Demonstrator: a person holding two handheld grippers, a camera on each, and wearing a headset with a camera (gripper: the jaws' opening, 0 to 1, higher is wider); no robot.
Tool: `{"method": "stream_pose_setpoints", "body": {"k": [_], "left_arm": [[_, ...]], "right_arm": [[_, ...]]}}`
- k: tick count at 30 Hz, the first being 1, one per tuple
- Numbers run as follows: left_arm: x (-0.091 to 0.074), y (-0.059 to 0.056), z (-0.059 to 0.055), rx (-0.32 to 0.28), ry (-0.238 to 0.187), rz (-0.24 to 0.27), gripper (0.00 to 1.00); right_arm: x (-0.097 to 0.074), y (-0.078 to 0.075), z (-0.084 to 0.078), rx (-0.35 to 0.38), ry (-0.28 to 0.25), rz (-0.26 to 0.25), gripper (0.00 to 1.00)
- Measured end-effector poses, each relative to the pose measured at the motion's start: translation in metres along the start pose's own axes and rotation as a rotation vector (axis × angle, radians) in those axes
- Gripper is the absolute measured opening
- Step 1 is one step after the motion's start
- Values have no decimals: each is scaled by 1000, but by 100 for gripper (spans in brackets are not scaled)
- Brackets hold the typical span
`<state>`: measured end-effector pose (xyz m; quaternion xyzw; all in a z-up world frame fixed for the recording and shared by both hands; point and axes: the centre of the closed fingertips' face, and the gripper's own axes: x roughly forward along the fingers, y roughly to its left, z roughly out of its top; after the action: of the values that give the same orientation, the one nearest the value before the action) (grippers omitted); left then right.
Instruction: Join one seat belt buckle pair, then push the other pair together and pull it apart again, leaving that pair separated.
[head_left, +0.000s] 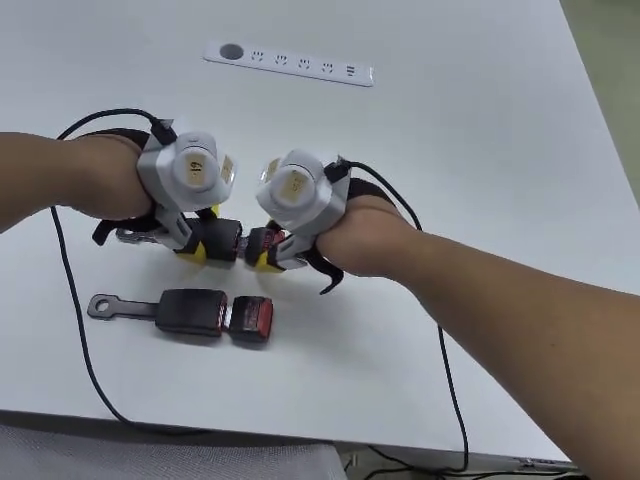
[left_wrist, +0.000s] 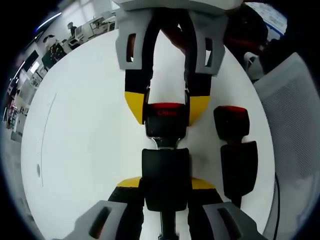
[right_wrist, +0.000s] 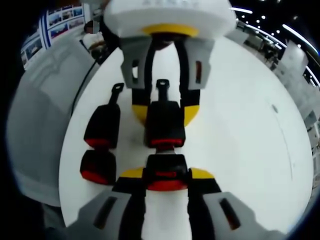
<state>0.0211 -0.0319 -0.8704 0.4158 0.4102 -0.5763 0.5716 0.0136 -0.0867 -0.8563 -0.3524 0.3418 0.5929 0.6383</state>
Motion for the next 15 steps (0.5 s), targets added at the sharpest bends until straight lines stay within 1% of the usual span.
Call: {"method": "stream_pose_setpoints", "body": {"k": [5, 10, 15], "left_arm": [[0, 0, 0, 0, 0, 1, 34], [0, -1, 0, -3, -4, 3, 34], [0, -1, 0, -6, -4, 6, 34]], "right_arm": [[-2, 1, -3, 7, -2, -2, 30], [-5, 0, -10, 2, 6, 8, 30], [-6, 1, -10, -7, -1, 3, 31]]}}
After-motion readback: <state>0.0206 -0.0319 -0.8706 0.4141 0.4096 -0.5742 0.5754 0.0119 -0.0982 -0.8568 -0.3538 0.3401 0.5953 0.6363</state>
